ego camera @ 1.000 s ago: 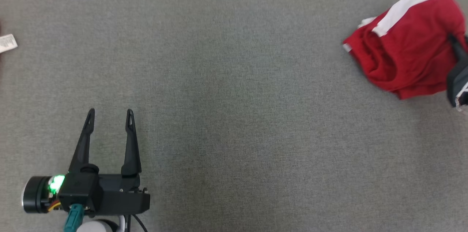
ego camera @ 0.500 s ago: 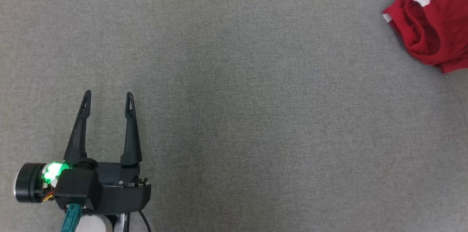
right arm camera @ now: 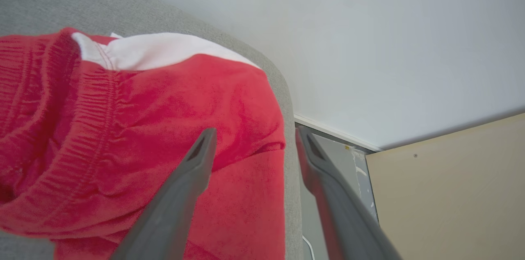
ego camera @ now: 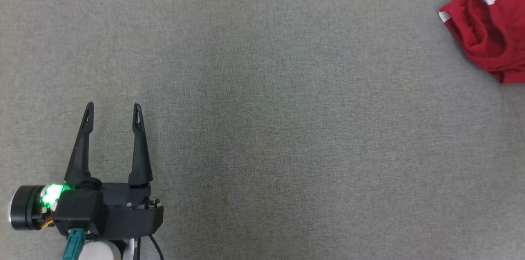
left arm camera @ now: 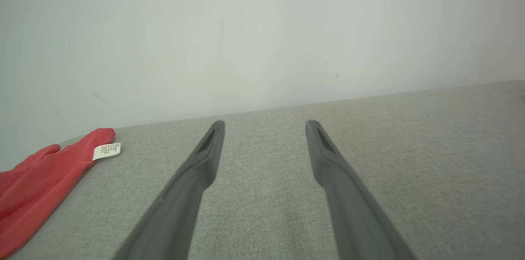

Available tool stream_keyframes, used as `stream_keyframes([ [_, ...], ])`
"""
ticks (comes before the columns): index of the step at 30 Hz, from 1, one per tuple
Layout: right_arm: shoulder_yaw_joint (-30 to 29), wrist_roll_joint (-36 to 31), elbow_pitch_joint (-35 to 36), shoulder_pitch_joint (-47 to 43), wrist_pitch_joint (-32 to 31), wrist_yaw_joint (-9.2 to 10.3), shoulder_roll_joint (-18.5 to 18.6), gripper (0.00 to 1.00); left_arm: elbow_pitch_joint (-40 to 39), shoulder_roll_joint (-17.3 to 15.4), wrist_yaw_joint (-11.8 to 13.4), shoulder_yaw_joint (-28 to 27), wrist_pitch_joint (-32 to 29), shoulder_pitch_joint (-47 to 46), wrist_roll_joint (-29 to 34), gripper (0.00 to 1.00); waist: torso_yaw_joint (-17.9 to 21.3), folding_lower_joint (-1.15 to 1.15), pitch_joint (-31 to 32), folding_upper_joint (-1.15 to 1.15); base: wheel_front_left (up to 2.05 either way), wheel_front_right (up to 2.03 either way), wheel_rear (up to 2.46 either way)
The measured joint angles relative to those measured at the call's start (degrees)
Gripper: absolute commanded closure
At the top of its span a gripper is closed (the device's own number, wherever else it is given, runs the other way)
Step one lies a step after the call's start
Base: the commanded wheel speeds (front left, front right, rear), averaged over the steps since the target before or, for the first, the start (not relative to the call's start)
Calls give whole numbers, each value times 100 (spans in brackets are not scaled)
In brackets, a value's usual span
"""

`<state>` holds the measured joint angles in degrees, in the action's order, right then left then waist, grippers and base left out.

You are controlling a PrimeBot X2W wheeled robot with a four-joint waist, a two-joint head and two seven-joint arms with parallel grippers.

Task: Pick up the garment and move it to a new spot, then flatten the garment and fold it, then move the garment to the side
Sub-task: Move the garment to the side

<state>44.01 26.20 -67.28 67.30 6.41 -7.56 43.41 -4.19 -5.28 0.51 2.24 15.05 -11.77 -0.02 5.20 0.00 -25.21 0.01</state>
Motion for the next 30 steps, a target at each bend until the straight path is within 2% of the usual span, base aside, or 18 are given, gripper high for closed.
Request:
stream_keyframes([
  [5,-149,127,-68,1,399,0,-208,0,220,1,-2,-85,0,161,-121,0,18,-1,220,0,0,0,0],
  [10,-387,517,113,-488,750,0,-732,0,420,21,-2,-157,-1,478,-182,0,49,-1,565,-1,0,0,0],
  [15,-767,800,434,-980,851,0,-900,0,563,41,-52,-210,-1,655,-219,0,58,-2,883,-1,0,0,0],
  [18,-1259,827,1067,-1506,858,0,-1020,0,627,63,-53,-246,0,800,-247,0,46,-1,1123,-1,0,0,0],
  [22,-2090,479,1858,-2437,858,0,-1308,0,705,86,-59,-292,-1,981,-265,0,26,-2,1416,-1,0,0,0],
  [30,-3554,-573,3449,-4140,868,0,-2264,0,850,122,-111,-390,0,1194,-292,0,-32,-2,1830,-1,0,0,0],
])
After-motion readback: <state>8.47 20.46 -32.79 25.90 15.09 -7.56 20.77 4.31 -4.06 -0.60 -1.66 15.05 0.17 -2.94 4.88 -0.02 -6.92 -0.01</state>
